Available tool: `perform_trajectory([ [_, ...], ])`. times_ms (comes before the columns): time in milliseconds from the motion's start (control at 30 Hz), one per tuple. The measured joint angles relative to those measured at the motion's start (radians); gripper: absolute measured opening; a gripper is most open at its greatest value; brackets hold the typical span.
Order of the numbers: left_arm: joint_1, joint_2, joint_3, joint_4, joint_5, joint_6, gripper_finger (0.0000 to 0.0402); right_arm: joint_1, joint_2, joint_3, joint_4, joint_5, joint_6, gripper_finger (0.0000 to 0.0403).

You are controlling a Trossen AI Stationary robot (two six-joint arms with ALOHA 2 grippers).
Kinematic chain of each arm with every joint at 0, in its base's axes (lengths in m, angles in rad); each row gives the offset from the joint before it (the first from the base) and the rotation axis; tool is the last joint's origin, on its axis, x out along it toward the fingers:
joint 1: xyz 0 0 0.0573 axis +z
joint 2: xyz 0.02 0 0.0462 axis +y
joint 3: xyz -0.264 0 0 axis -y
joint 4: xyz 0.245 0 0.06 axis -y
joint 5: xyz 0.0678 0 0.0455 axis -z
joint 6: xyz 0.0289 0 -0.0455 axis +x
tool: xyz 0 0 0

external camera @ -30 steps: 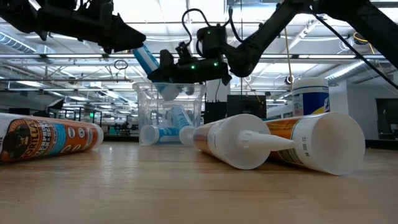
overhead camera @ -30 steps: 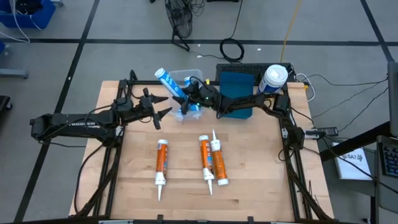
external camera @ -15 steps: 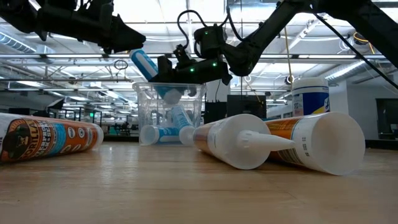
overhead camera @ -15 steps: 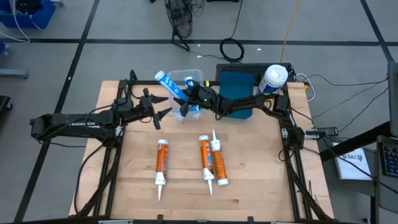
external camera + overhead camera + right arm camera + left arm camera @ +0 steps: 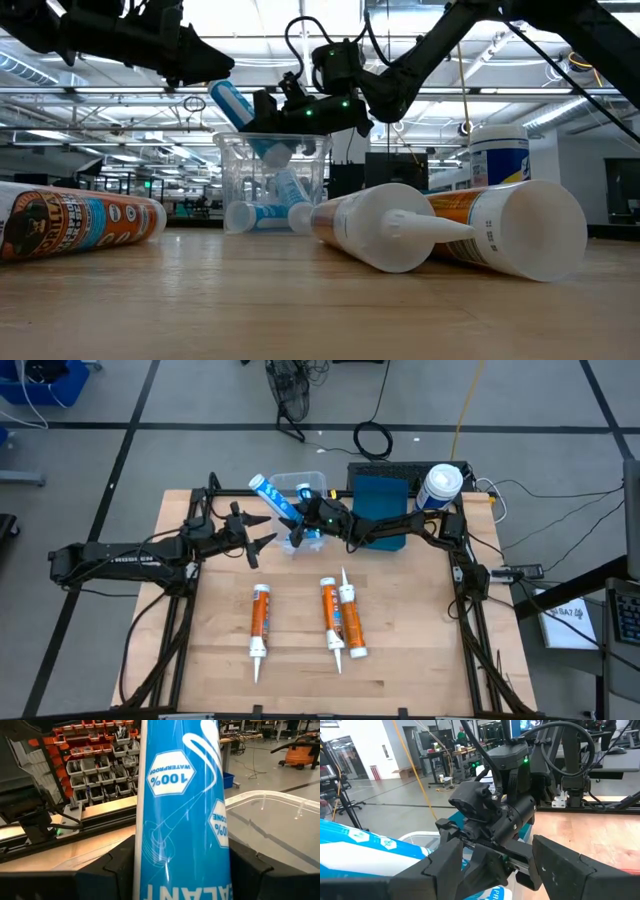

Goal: Pick & place silicon tubes, Sealant and Lysol wipes
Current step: Put the blue sealant into the transparent bin

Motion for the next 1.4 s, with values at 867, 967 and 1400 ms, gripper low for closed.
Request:
perform_trajectory([
  [867,0.001,0.000,0.001,0.028,-0.175,-0.093,0.0239,0.097,-0.169,-0.002,-0.081,0.074,-0.244,0.0209],
  [967,0.001,0.001,0.001,0.127,-0.110,-0.110,0.0239,0.116,-0.178,-0.002,-0.079,0.071,-0.266,0.0214],
  [1400,0.001,0.064,0.008,0.347,0.049,-0.197,0.0239,0.157,-0.179,-0.001,-0.082,0.078,-0.301,0.0214],
])
